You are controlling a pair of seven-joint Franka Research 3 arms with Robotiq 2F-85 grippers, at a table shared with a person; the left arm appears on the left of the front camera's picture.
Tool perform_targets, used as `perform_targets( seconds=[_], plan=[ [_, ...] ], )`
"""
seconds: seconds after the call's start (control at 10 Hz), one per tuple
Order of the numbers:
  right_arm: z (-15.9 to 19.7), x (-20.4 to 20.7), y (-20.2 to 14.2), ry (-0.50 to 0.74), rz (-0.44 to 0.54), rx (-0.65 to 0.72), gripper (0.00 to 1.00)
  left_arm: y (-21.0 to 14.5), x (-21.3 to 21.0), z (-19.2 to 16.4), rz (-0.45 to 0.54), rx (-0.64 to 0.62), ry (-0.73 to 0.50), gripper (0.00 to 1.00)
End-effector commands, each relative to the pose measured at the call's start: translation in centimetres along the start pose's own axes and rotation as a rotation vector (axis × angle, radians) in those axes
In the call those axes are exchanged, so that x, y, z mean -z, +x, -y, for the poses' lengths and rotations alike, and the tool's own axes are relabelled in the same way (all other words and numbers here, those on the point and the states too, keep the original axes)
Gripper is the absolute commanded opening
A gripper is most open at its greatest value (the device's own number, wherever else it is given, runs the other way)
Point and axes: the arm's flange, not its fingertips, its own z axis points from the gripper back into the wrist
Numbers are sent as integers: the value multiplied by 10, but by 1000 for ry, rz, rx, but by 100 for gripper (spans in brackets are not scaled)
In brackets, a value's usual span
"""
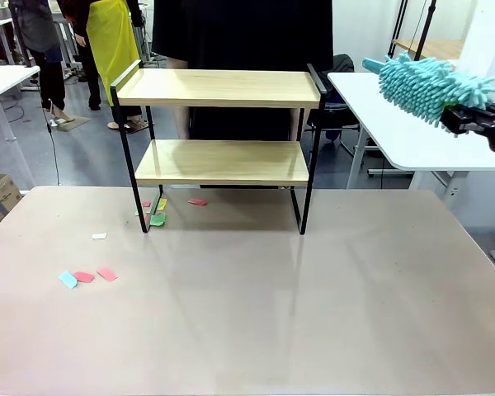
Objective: Clean the shelf.
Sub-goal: Hand the Duster back to the human.
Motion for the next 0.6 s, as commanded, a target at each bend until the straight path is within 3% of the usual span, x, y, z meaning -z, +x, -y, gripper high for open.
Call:
perform_targets(
  seconds=[0.0, 0.5],
  plan=[
    [-1, 0, 2, -1, 7, -3, 15, 2, -2, -1, 23, 21, -4, 100],
    [-1, 0, 2, -1, 7, -3, 15, 2, -2, -1, 23, 21, -4, 100]
  ],
)
